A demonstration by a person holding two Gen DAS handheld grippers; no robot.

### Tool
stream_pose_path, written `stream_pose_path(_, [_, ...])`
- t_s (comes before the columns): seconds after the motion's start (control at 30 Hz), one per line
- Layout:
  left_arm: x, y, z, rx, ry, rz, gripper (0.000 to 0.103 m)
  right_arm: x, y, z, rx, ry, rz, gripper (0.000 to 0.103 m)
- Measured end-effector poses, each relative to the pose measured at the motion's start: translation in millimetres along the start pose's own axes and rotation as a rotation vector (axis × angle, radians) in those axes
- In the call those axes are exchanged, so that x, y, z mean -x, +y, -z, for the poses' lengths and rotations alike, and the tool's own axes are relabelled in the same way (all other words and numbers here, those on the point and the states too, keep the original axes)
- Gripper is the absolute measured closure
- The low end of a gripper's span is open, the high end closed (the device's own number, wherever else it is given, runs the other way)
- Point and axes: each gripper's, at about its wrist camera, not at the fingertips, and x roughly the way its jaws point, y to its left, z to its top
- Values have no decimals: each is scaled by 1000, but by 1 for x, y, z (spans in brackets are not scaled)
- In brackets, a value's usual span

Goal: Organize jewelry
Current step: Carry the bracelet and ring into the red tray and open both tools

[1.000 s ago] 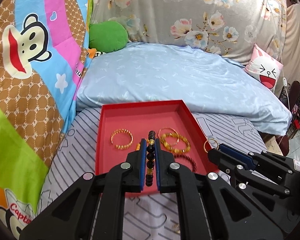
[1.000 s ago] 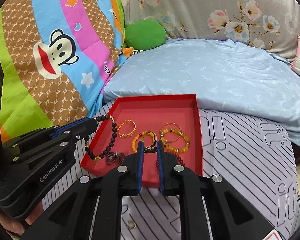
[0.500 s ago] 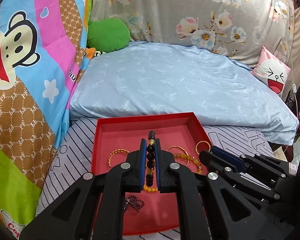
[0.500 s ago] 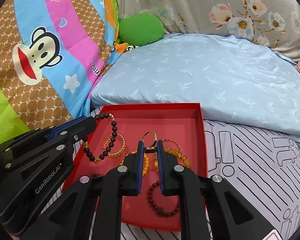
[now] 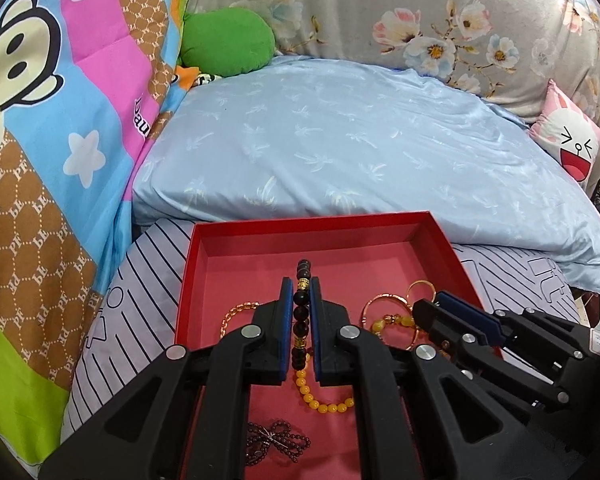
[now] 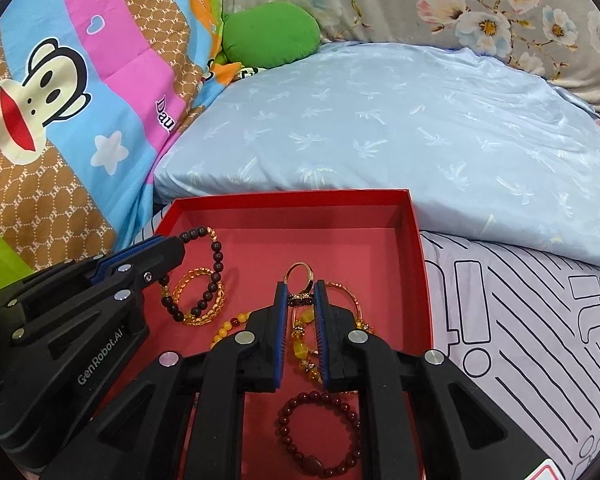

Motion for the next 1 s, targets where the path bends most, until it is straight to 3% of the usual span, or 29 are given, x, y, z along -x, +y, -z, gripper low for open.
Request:
stream_pose_path(0.4, [-13, 7, 5, 23, 23, -14, 95, -14, -4, 3, -2, 25, 28, 90])
stream_pose_path(0.5, [-14, 10, 5, 36, 28, -16, 94, -15, -5, 3, -3, 26, 37, 84])
stream_pose_path(0.63, [-14, 15, 4, 65, 35, -27, 75, -10, -5, 1, 4, 8, 52, 70])
stream_pose_path(1.0, [5, 10, 5, 51, 21, -30, 73, 14, 0, 5, 16, -21, 59, 68])
